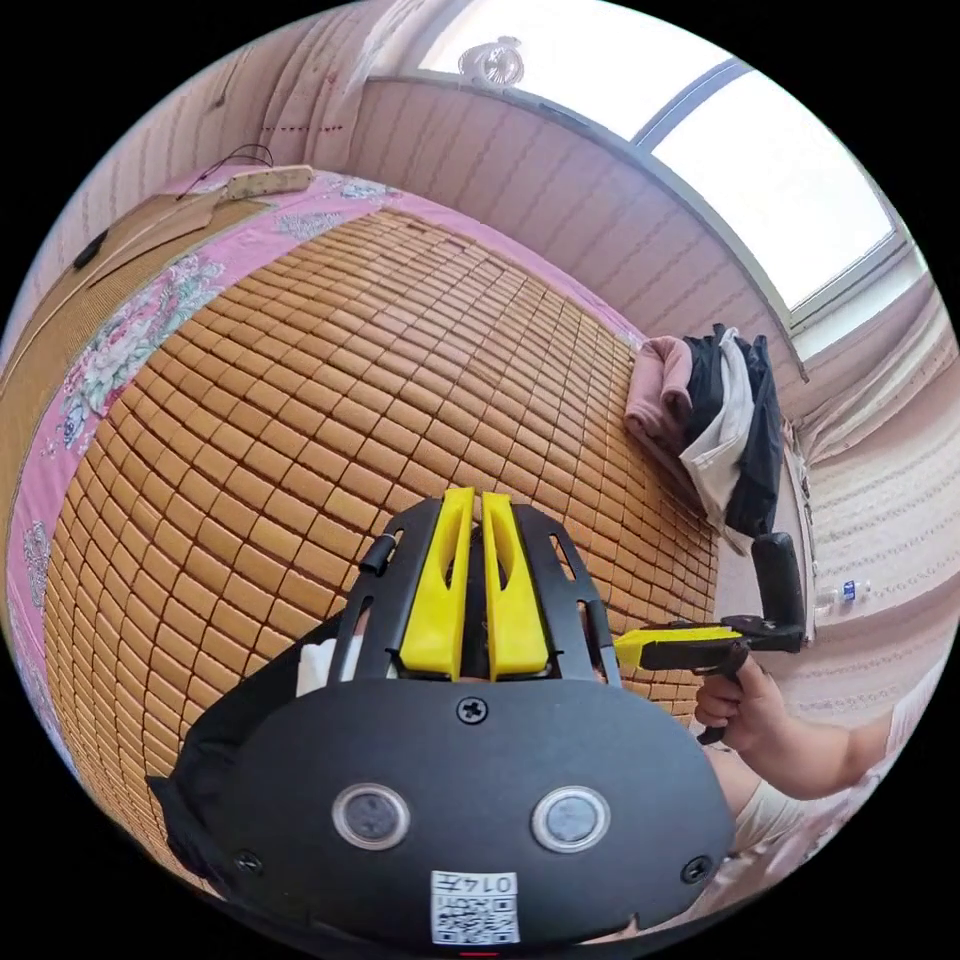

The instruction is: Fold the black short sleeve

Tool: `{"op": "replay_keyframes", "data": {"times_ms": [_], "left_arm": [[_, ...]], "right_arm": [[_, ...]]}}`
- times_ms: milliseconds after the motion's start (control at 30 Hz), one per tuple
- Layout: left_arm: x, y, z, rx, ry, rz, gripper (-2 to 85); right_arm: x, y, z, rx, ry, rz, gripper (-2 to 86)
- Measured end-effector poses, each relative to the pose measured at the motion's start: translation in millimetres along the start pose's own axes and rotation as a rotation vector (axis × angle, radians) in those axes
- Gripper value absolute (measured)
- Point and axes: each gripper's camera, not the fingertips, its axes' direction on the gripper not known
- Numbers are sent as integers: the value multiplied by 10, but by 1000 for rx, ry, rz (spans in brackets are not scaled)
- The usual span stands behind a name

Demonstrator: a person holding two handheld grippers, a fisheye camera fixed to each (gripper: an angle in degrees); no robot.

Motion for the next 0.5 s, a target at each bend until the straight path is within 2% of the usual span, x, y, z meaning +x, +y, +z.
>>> {"op": "replay_keyframes", "data": {"times_ms": [167, 300, 367, 500], "left_arm": [[157, 23, -167, 60, -19, 91, 55], [219, 86, 1, -52, -120, 135, 54], [220, 85, 100, -80, -94, 111, 62], [282, 24, 253, -99, -112, 72, 65]], "right_arm": [[-177, 66, 12, -19, 129, -118, 17], [-527, 84, 251, -80, 317, -292, 57], [-620, 82, 395, -116, 367, -338, 67], [-695, 92, 611, -176, 435, -360, 34]]}}
